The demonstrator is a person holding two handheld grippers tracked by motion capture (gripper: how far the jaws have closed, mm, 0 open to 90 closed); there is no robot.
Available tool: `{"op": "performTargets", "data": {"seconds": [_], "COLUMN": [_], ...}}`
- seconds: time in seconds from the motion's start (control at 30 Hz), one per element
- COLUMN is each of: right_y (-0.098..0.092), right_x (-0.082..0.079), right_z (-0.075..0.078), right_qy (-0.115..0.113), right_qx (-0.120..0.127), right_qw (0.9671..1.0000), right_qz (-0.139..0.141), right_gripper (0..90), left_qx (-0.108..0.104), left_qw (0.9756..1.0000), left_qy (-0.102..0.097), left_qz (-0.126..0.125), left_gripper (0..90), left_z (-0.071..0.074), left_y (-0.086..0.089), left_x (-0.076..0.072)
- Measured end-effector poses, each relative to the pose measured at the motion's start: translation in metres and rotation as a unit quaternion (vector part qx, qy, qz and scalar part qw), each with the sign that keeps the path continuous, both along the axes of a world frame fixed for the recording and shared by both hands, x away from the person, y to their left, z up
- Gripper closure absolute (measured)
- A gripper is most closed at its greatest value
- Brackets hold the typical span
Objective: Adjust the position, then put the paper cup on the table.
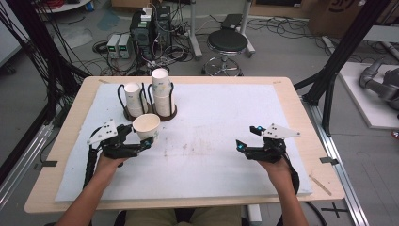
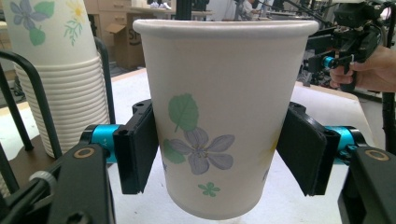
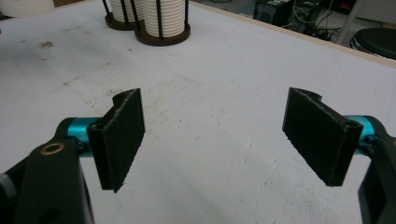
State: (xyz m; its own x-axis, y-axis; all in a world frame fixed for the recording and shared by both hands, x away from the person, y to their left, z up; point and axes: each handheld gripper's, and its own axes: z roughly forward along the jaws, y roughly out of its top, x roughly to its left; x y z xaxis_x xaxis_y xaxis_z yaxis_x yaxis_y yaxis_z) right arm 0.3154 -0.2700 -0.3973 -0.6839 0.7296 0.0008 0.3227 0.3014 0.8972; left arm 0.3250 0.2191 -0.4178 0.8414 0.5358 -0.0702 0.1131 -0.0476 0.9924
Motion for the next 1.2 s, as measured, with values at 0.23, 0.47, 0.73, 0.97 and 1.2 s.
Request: {"op": "performTargets", "data": {"seconds": [0.23, 0.47, 0.73, 0.97, 1.2], "right_y": [-0.006, -0.008, -0.006, -0.007, -0.006], "right_x": [-0.003, -0.003, -0.005, -0.006, -0.005], "right_z": [-0.002, -0.004, -0.005, -0.005, -0.006], "right_qy": [-0.001, 0.001, 0.006, 0.012, 0.018], "right_qx": [0.005, 0.005, 0.000, 0.004, 0.002], "right_qw": [1.0000, 1.0000, 1.0000, 0.9999, 0.9997], "right_qz": [-0.004, -0.006, 0.002, 0.008, 0.015], "right_gripper": [21.7, 21.8, 21.8, 21.8, 21.8], "left_qx": [-0.012, -0.012, 0.010, 0.047, 0.108], "left_qw": [0.9999, 0.9998, 0.9992, 0.9961, 0.9881], "left_qy": [-0.001, 0.006, 0.037, 0.072, 0.106], "left_qz": [0.004, 0.013, 0.014, 0.018, 0.027], "left_gripper": [32.4, 32.0, 32.3, 32.3, 32.2], "left_z": [-0.001, -0.003, -0.015, -0.023, -0.032], "left_y": [-0.001, 0.004, -0.004, -0.024, -0.035], "left_x": [0.000, 0.003, 0.012, 0.022, 0.028]}}
